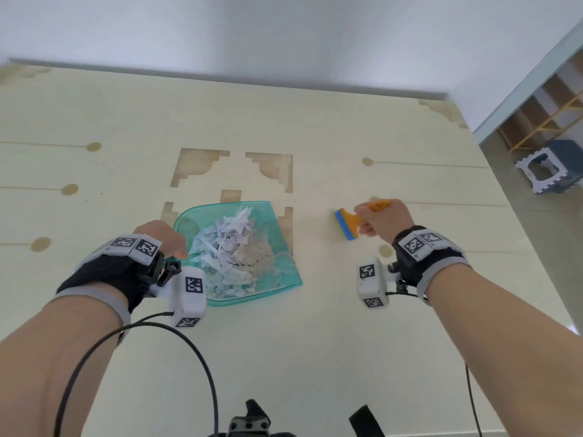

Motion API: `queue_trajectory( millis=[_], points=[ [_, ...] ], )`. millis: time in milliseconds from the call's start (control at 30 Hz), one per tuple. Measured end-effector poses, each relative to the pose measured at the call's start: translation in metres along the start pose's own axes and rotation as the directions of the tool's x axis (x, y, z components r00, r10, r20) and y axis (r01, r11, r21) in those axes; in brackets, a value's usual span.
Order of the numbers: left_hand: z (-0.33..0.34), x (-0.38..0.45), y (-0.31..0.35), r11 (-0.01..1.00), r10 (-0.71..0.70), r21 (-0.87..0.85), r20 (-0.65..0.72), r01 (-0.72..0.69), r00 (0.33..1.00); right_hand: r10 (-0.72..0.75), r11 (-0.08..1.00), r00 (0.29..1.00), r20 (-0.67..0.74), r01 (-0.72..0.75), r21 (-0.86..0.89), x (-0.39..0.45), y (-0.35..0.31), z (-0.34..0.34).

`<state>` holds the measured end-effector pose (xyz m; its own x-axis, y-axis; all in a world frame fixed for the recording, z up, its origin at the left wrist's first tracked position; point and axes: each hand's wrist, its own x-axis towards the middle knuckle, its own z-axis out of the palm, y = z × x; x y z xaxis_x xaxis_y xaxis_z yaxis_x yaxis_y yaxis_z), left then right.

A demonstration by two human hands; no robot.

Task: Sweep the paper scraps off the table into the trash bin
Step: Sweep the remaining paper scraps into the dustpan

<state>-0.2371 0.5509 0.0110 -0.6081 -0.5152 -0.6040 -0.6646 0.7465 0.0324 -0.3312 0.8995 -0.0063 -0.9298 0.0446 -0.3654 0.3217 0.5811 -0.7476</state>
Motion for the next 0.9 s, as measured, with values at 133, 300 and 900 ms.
queue_trajectory(
  millis=[133,300,900],
  points=[
    [0.001,0.002,-0.003,1.000,0.003,-0.019,0.011,-0.003,1.000,-0.034,0.992,0.970,-0.240,0.061,0.110,0.013,-0.002,-0.029],
    [0.004,0.006,-0.006,0.999,0.005,-0.048,0.002,-0.005,1.000,-0.159,0.872,0.976,-0.147,0.069,-0.484,0.005,-0.005,-0.015],
    [-0.002,0.003,-0.018,0.995,0.025,-0.095,-0.058,-0.030,0.998,-0.299,0.918,0.917,0.265,0.352,-0.181,-0.031,-0.034,0.049]
  ],
)
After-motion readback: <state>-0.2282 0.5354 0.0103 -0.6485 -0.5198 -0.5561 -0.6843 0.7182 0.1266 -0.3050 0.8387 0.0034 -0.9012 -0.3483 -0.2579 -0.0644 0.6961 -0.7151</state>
